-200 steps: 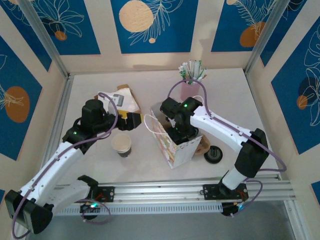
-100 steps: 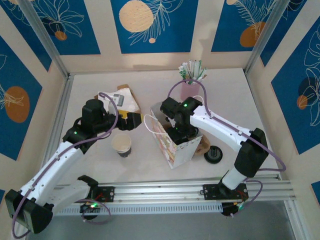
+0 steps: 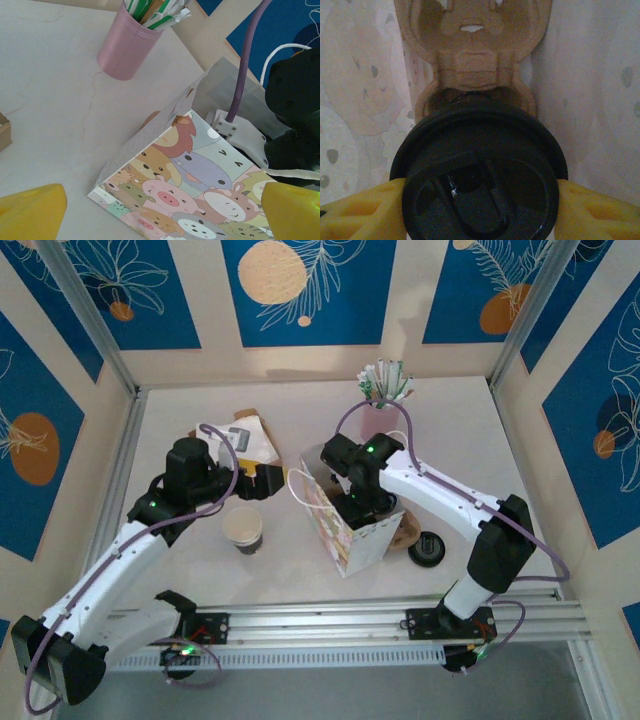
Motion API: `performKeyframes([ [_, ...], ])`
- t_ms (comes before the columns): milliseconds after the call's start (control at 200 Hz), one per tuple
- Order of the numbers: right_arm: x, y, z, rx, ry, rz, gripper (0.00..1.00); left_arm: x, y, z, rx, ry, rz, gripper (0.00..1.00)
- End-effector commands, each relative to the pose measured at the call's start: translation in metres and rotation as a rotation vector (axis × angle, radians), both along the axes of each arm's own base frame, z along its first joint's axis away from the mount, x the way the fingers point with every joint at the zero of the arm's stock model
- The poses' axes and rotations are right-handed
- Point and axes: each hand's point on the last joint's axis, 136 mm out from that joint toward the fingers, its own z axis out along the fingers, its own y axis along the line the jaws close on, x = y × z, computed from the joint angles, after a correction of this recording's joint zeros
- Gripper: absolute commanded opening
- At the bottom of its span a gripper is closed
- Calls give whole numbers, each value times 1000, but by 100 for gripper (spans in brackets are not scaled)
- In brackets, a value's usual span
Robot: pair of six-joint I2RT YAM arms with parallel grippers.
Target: Pack the takeout coffee
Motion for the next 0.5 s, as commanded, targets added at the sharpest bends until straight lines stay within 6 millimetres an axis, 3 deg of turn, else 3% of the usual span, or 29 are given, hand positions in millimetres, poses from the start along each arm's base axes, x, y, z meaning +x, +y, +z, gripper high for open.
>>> performKeyframes([
  [0,-5,-1,-8,-5,43,6,58,-1,-6,11,-7,-43,-29,100],
  [495,-2,0,-13,0,49,4,58,0,-7,13,-8,-45,-30,100],
])
